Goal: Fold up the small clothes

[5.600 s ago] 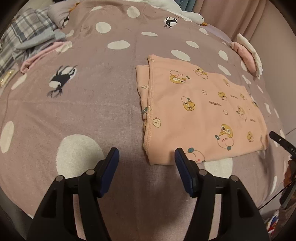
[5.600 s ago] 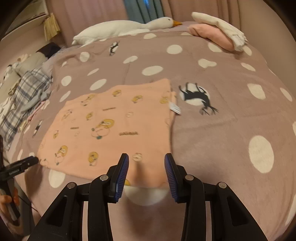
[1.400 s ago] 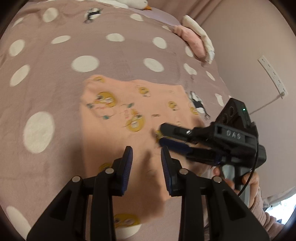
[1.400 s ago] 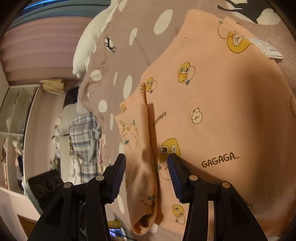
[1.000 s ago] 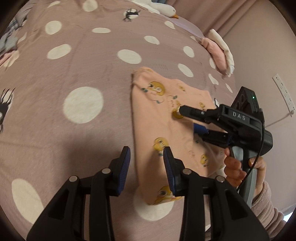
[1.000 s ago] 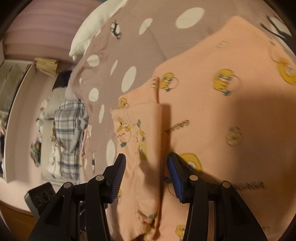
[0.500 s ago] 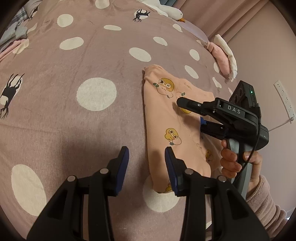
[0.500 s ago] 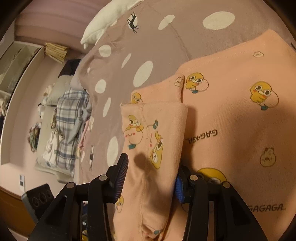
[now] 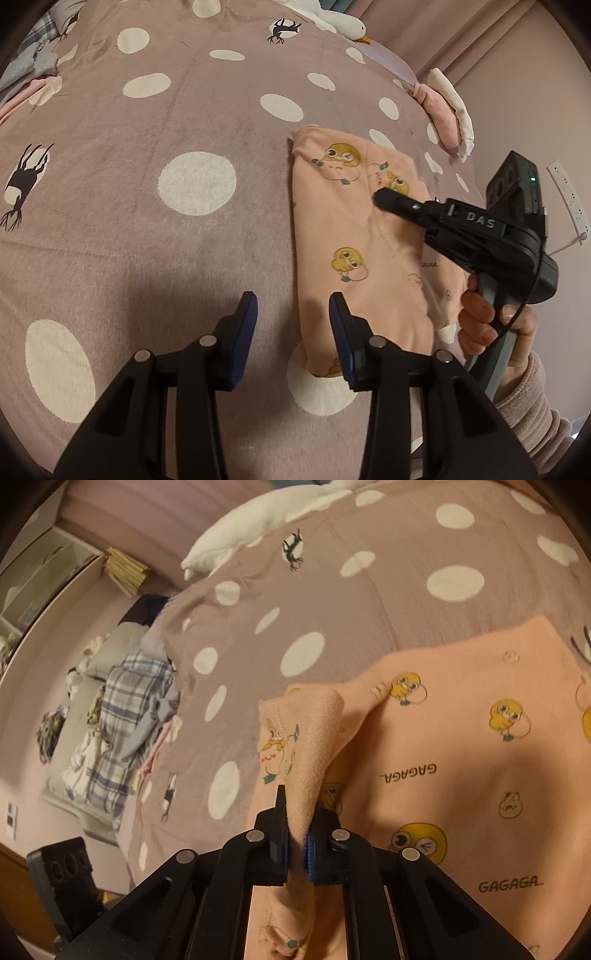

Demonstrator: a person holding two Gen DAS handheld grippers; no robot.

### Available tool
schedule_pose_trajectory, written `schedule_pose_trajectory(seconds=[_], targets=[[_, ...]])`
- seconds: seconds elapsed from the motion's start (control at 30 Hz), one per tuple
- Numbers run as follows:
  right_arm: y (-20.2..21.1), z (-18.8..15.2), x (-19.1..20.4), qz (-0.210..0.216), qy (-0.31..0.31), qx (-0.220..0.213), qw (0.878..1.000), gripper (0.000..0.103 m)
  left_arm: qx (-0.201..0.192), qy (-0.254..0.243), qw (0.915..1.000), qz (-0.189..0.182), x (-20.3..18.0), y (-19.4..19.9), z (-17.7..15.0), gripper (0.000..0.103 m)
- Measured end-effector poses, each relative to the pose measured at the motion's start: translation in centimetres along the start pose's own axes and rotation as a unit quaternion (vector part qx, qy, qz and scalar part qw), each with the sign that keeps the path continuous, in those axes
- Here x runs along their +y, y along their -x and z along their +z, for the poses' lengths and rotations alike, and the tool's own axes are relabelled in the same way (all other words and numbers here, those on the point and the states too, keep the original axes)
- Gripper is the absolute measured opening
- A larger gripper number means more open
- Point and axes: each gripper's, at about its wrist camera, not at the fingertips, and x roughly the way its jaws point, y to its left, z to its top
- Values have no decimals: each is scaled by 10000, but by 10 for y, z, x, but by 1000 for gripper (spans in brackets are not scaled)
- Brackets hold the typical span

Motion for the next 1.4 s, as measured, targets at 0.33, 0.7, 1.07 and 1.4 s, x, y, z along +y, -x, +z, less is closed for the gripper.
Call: schedule_pose_trajectory(seconds=[0.33,0.7,1.07,1.4], targets=[[39,15,-10,-366,187,-336,9986,8,70,-124,9999,-73,-11,-4,4,40],[66,22,-59,-1138,-120,-457,9924,8,236,-816,9960,-288,-68,-31,16,40],[75,34,-65,-1190,-64,-689,9905,8,429,-1456,9869,-551,-121,-61,18,40],[68,30,-99,-533,-696,-440,9952,8,724,-1696,9821,-379,-122,-92,13,40]])
